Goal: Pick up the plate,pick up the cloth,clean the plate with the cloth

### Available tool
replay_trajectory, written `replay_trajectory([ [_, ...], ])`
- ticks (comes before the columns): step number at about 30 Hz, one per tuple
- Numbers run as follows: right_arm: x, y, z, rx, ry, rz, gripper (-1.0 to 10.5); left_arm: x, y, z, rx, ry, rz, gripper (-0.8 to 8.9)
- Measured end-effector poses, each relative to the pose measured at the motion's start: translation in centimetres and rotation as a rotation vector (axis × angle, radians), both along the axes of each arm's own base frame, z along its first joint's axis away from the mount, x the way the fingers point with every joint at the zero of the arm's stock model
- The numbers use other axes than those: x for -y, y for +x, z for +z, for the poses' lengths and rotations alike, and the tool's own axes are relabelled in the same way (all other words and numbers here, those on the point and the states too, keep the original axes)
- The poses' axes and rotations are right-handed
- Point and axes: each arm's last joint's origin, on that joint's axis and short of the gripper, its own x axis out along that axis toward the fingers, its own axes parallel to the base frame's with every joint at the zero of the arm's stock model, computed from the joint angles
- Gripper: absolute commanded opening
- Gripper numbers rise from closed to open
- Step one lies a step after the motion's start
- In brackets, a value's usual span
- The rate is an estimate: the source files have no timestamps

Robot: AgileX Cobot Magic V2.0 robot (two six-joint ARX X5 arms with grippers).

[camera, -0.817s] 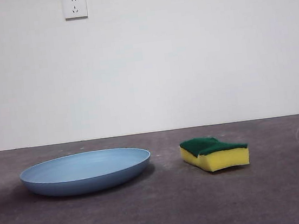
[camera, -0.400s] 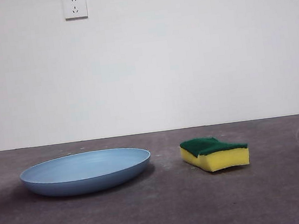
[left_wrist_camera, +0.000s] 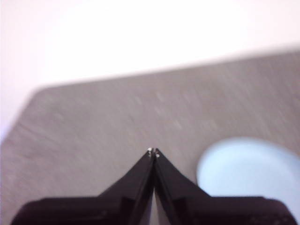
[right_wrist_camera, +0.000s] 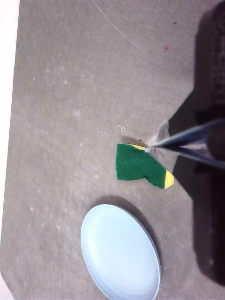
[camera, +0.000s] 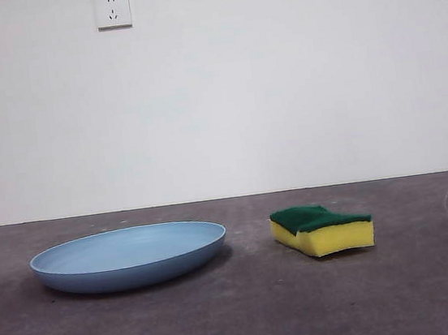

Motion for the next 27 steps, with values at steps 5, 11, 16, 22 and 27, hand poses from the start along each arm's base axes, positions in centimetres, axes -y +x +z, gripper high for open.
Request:
replay_trajectory([
  [5,0.0,0.0,0.0,0.000,0.000,0.000,0.0,-0.8,-0.1,-2.6,0.130,-0.040,0.064,-0.02],
  [11,0.0,0.0,0.0,0.000,0.000,0.000,0.0,-1.0,0.3,-6.7,0.137,-0.046,0.069,-0.02],
  [16,0.0,0.0,0.0,0.000,0.000,0.000,0.0,-0.8,0.4,-8.8,0.103,-0.054,-0.017,-0.02],
  [22,0.0,0.0,0.0,0.000,0.000,0.000,0.0,-0.8,0.4,-10.7,0.093,-0.061,-0.063,-0.02],
  [27,0.0,0.0,0.0,0.000,0.000,0.000,0.0,-0.8,0.4,-11.5,0.097,-0.066,-0.060,-0.02],
])
